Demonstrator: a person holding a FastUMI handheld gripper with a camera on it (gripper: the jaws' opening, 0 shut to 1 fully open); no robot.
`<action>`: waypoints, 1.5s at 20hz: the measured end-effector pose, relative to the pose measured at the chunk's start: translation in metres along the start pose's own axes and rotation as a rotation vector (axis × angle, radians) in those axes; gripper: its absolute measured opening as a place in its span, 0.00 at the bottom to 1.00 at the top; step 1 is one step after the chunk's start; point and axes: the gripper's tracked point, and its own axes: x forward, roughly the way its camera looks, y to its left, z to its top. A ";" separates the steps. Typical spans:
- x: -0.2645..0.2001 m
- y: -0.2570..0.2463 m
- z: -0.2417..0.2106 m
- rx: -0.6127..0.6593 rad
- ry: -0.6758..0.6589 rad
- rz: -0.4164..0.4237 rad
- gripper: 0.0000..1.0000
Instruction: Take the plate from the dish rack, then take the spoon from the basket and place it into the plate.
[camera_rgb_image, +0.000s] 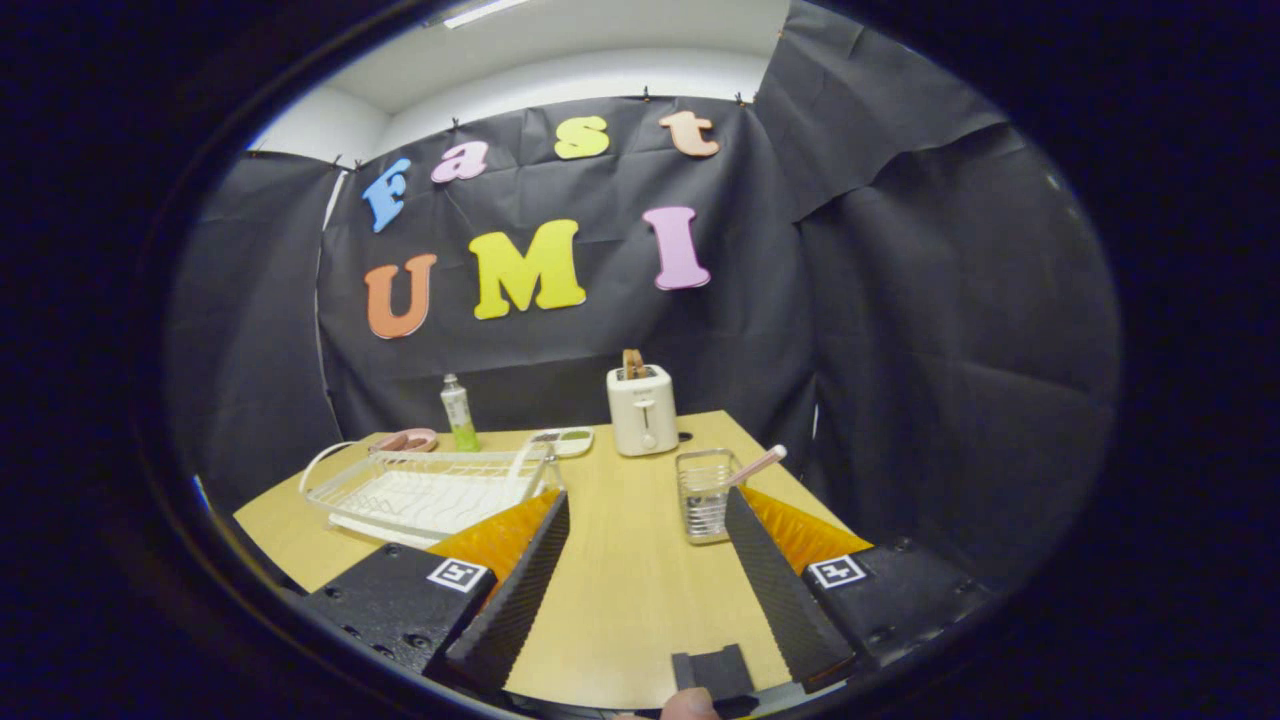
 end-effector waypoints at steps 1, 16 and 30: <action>0.009 -0.014 0.001 0.003 -0.003 -0.020 1.00; 0.161 -0.065 -0.008 0.081 0.069 0.050 0.76; 0.154 -0.036 0.013 0.065 0.147 0.135 0.13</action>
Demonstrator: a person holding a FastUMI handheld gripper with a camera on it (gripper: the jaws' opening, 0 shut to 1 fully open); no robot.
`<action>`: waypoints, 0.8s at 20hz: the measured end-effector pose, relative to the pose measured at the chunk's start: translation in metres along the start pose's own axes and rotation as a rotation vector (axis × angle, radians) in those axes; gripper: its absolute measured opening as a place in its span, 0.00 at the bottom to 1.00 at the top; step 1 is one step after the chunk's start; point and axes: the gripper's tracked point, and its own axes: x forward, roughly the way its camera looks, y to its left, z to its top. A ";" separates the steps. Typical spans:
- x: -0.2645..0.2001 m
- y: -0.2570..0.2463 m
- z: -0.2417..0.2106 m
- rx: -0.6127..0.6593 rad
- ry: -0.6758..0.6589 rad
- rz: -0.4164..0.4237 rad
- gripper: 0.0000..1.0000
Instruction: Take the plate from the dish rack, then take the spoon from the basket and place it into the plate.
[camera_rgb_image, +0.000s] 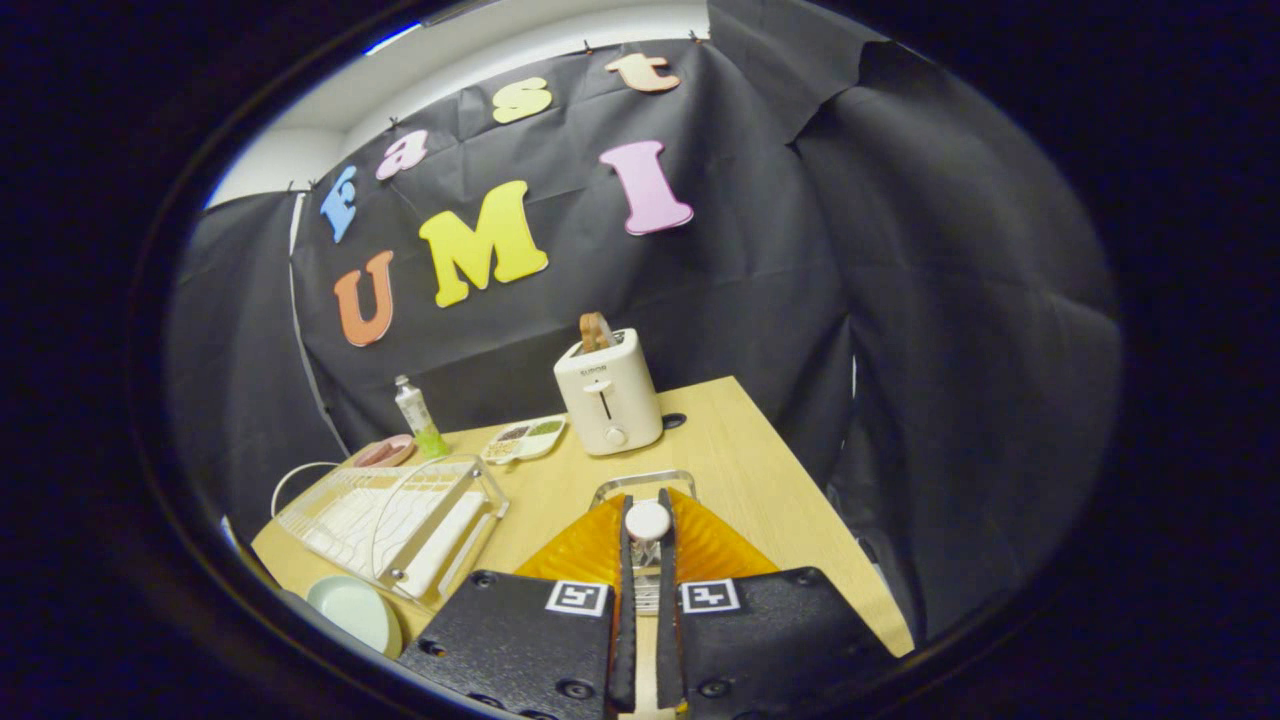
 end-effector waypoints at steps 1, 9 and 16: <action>-0.007 0.000 0.009 -0.012 -0.012 -0.012 0.13; -0.112 0.064 0.076 -0.104 -0.131 0.021 0.12; -0.188 0.189 0.055 -0.264 -0.053 0.211 0.12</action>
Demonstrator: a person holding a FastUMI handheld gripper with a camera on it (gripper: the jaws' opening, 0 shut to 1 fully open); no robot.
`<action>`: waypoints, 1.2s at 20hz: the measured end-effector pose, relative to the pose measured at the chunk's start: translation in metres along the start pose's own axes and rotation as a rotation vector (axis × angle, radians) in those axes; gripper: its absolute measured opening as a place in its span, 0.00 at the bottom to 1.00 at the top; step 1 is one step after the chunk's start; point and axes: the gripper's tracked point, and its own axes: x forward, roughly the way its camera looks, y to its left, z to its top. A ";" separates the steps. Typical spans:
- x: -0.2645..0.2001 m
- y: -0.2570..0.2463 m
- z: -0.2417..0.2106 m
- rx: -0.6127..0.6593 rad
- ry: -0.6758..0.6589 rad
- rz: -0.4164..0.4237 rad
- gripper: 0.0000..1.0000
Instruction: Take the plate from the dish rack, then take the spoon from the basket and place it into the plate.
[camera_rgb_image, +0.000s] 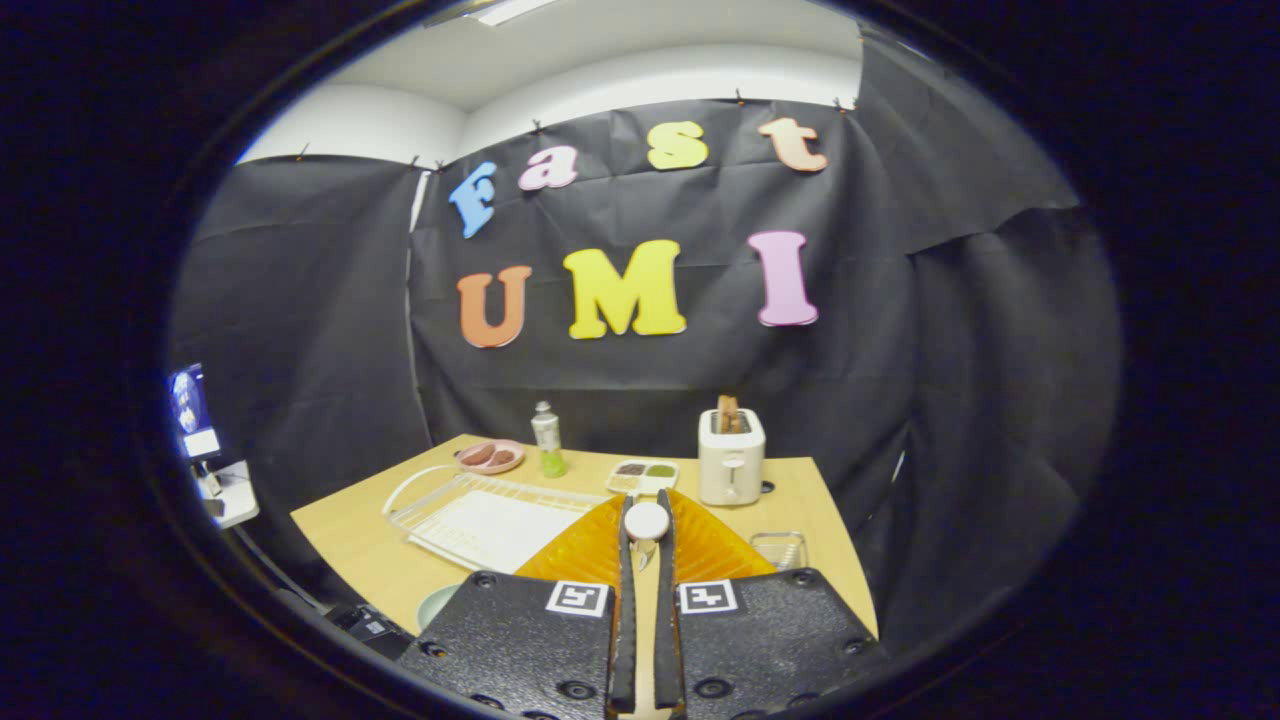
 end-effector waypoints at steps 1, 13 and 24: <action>0.000 0.019 -0.004 -0.021 0.018 0.027 0.12; 0.054 0.162 -0.122 -0.017 0.399 0.253 0.12; 0.076 0.168 -0.158 0.028 0.511 0.244 0.12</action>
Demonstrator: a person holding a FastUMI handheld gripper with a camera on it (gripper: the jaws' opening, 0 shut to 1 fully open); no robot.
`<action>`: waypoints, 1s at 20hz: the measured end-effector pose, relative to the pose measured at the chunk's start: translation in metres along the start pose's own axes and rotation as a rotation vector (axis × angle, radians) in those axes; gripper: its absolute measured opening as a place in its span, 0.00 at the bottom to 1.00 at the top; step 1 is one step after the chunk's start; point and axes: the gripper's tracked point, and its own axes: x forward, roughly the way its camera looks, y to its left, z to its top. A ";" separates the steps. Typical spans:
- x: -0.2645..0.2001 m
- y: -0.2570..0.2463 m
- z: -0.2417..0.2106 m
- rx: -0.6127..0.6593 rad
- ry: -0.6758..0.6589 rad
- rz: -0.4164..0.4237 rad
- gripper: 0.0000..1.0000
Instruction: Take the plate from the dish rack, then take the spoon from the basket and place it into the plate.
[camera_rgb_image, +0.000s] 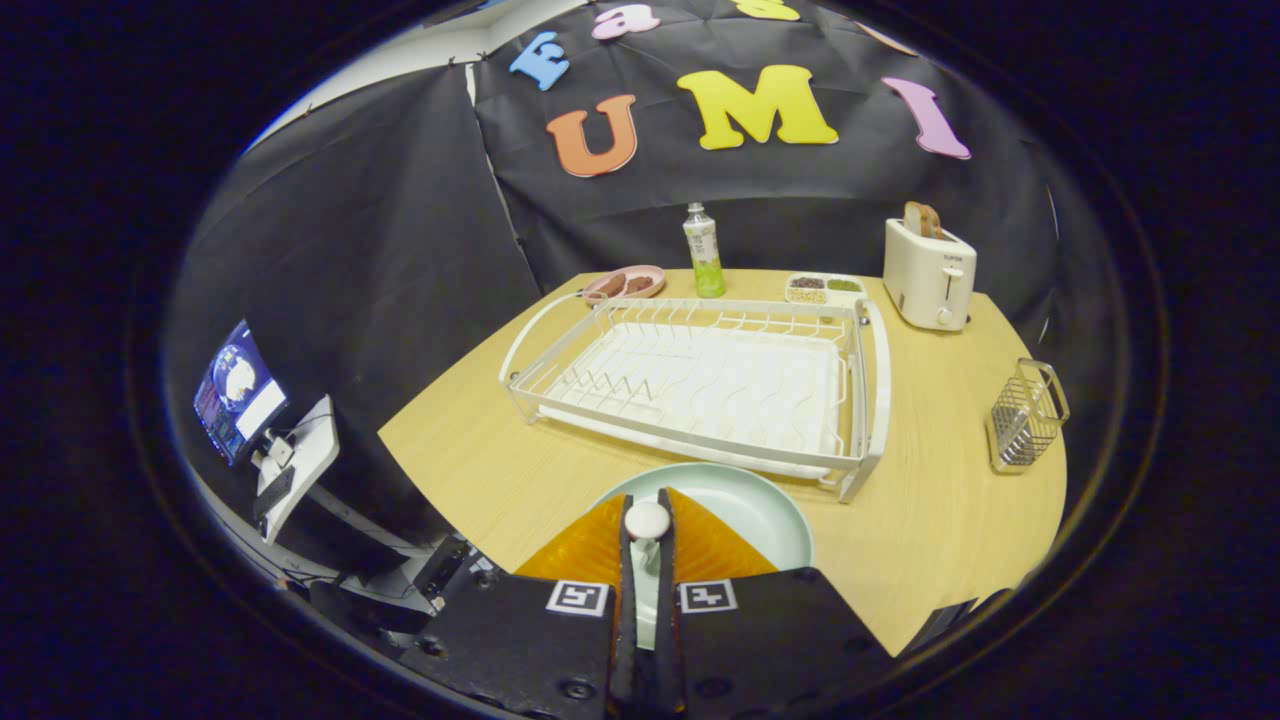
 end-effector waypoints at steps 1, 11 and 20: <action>0.002 0.001 0.001 -0.001 0.005 0.007 0.13; -0.002 -0.012 0.008 -0.017 -0.035 -0.008 0.87; -0.056 -0.043 0.065 0.026 -0.362 -0.152 1.00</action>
